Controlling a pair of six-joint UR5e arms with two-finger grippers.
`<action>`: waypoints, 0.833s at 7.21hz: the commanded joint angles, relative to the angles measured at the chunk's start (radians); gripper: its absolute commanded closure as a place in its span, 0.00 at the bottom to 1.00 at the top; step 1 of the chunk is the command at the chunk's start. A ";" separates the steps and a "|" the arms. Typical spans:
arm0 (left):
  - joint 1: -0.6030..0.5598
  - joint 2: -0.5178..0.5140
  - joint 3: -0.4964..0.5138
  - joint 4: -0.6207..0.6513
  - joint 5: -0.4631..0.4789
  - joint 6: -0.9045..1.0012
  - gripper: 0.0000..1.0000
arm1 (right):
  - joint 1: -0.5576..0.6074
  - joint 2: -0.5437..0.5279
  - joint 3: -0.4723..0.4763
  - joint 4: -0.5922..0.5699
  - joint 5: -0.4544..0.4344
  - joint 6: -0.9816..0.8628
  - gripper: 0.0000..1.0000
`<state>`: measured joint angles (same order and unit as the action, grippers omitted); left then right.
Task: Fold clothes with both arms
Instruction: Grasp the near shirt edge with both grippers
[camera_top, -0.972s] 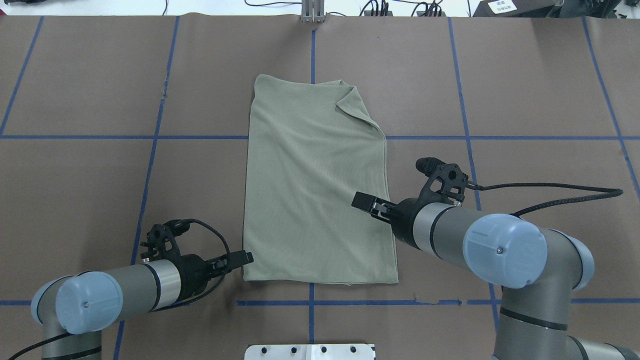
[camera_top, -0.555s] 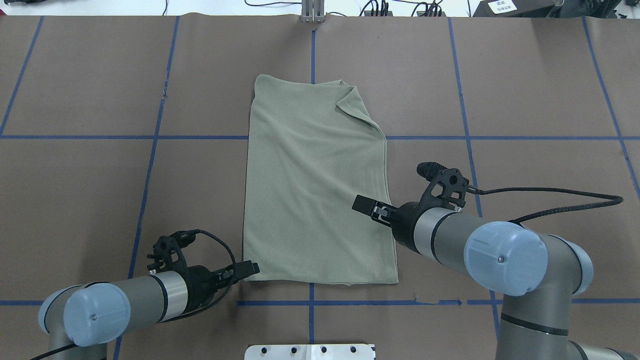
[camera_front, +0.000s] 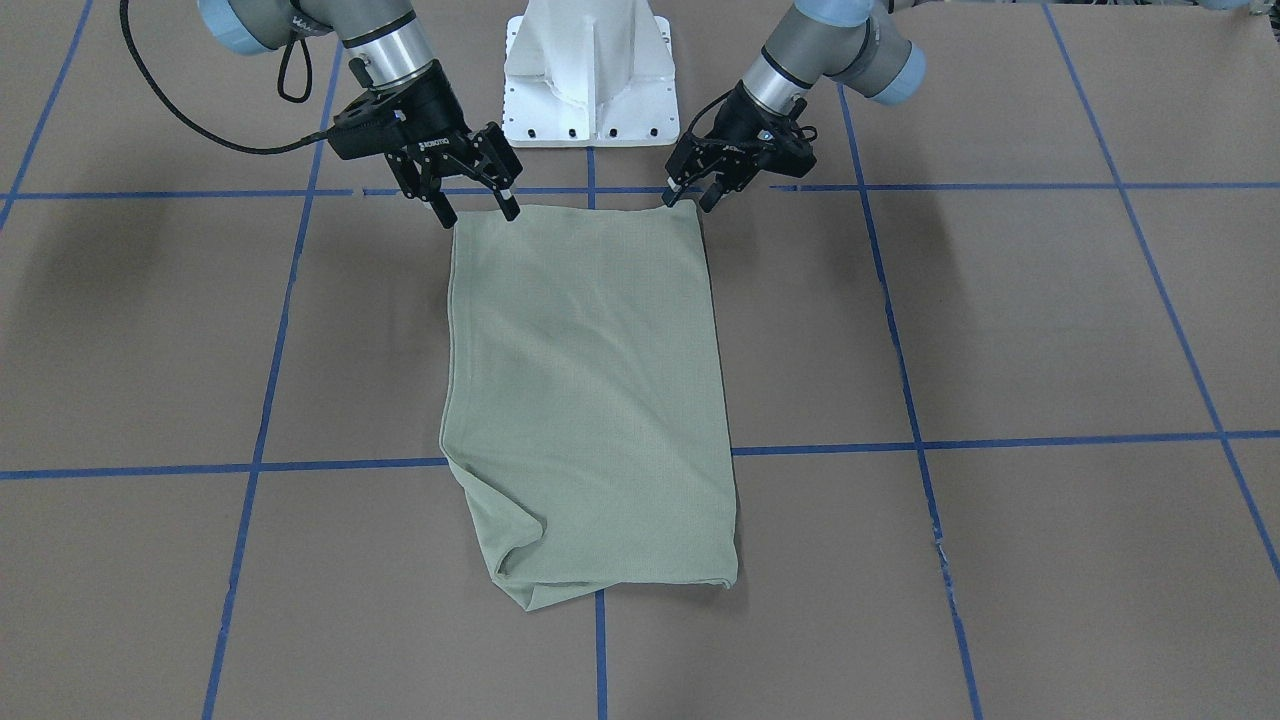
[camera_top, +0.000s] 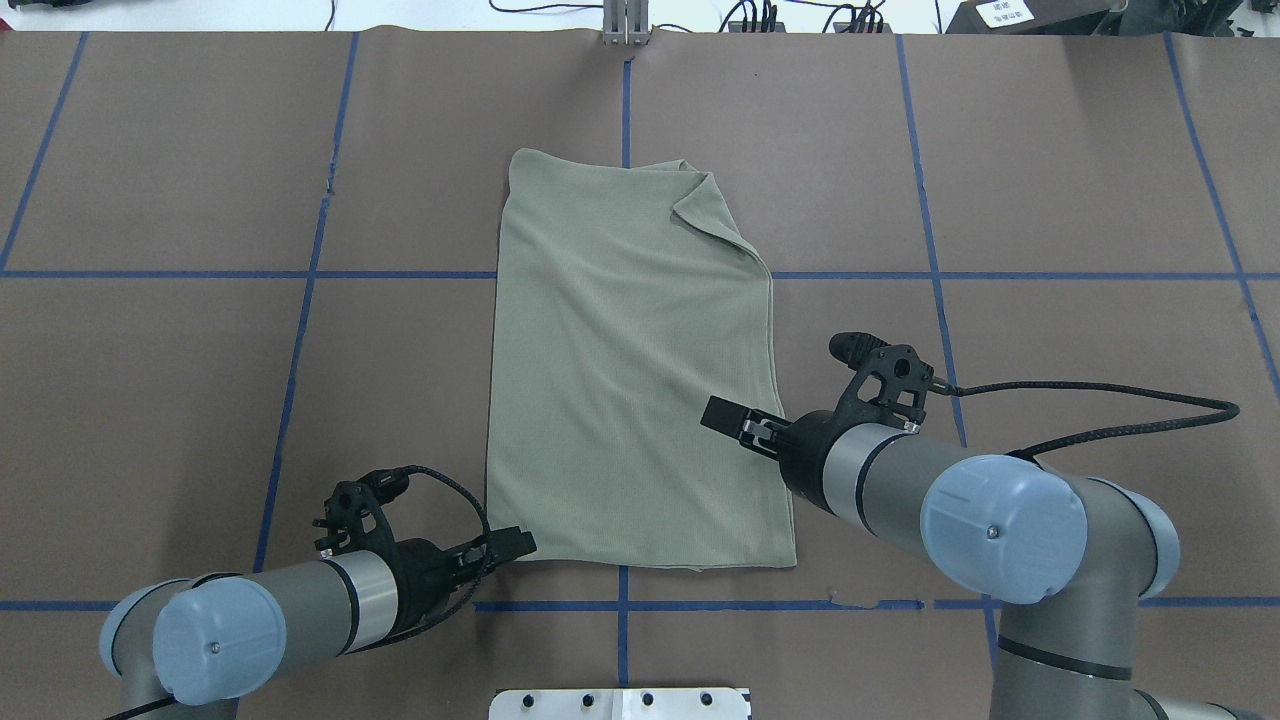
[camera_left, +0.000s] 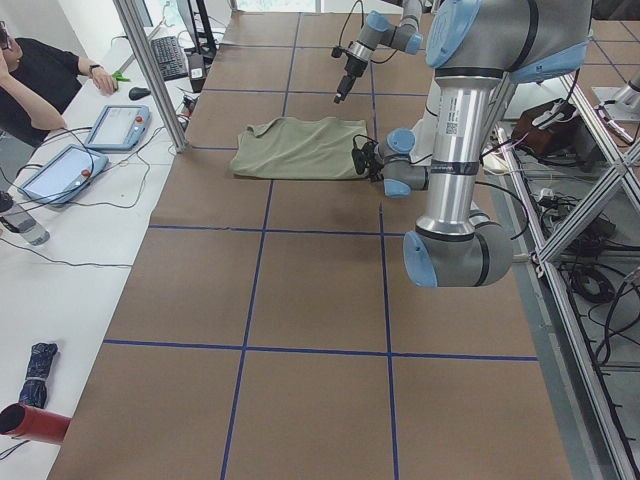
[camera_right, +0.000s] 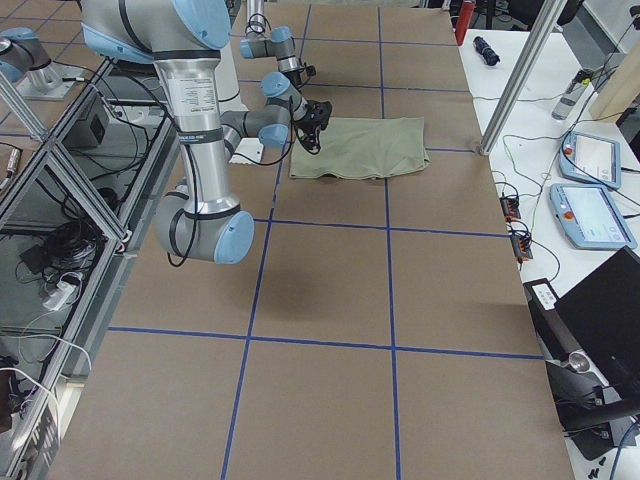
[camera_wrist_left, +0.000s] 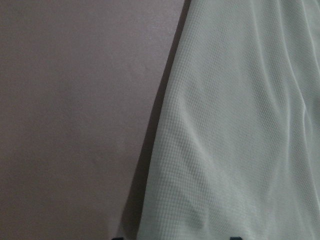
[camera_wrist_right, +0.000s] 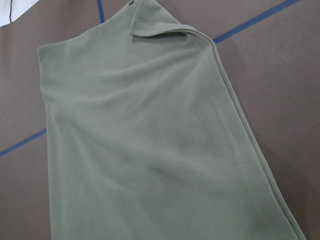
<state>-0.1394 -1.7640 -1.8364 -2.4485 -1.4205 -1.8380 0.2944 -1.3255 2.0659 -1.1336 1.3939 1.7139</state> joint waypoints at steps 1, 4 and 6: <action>0.001 -0.008 0.017 0.002 0.003 -0.003 0.28 | -0.007 0.000 -0.001 0.000 -0.013 0.001 0.00; 0.001 -0.015 0.022 0.002 0.005 -0.003 0.62 | -0.014 -0.001 -0.006 0.000 -0.016 0.001 0.00; 0.003 -0.014 0.020 0.002 0.005 0.002 1.00 | -0.067 0.011 -0.036 0.000 -0.118 0.001 0.00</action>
<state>-0.1375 -1.7782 -1.8152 -2.4467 -1.4167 -1.8390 0.2601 -1.3237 2.0504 -1.1336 1.3388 1.7142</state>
